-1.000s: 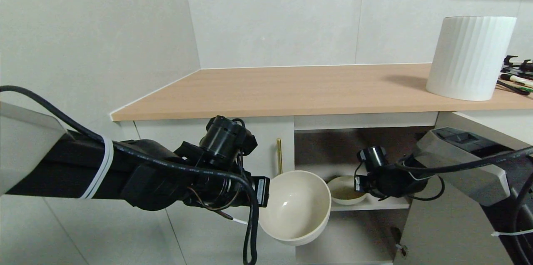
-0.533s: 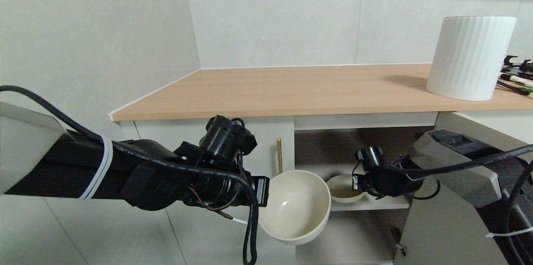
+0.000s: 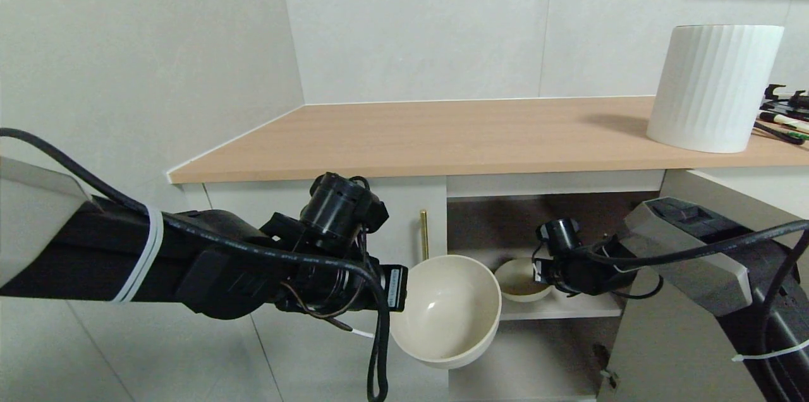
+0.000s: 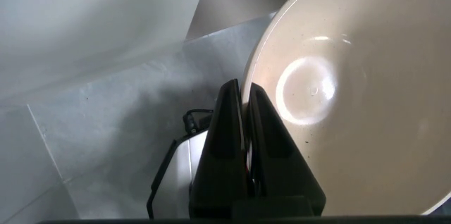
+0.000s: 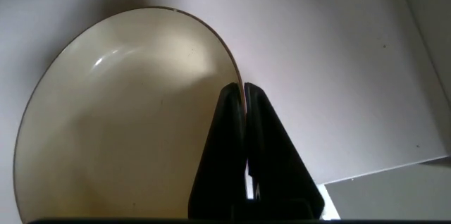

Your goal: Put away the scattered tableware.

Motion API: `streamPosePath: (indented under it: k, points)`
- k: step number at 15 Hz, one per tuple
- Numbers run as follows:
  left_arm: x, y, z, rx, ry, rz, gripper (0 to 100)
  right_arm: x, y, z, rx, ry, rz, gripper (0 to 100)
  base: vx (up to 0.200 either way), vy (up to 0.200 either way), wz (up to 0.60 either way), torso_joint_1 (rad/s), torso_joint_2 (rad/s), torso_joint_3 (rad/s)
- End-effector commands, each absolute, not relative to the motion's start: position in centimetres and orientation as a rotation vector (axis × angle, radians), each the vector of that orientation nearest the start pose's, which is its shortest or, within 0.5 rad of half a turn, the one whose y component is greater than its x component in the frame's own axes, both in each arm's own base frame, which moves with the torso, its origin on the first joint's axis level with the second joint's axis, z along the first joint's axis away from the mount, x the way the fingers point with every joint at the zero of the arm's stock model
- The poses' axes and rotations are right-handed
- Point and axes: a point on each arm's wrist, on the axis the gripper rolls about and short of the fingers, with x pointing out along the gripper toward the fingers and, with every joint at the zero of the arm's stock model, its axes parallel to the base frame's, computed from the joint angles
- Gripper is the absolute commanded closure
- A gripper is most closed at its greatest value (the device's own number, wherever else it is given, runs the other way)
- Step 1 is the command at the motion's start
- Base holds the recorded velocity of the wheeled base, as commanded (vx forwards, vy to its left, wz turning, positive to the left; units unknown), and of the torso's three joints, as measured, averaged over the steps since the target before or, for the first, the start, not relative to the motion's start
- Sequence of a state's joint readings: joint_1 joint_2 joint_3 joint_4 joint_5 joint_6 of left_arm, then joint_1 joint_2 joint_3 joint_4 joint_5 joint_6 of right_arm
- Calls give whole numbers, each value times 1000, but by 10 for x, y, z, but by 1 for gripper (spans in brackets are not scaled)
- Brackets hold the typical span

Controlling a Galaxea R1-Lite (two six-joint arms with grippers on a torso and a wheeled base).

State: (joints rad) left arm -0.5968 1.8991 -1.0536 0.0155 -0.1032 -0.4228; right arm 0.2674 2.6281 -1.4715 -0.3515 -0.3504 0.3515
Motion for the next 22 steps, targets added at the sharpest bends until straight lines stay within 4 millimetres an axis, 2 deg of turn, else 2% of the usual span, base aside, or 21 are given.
streamPosePath:
  k: [1,14,15,17,21,22]
  points:
    - [276,-190,127,-168,966,-462,100,457,118,-55,88,738,-212,0,0,0,0,0,0,0]
    - [276,-190,128,-168,960,-460,100,456,117,-51,97,731,-215,0,0,0,0,0,0,0]
    - [276,-190,129,-170,957,-459,100,455,117,-47,97,733,-214,0,0,0,0,0,0,0]
    - [276,-190,130,-170,955,-460,100,443,118,-36,85,845,-225,0,0,0,0,0,0,0]
    - [276,-189,130,-171,954,-460,100,425,115,0,171,992,-154,0,0,0,0,0,0,0]
    - [276,-189,131,-171,953,-461,100,419,113,2,169,1028,-138,0,0,0,0,0,0,0]
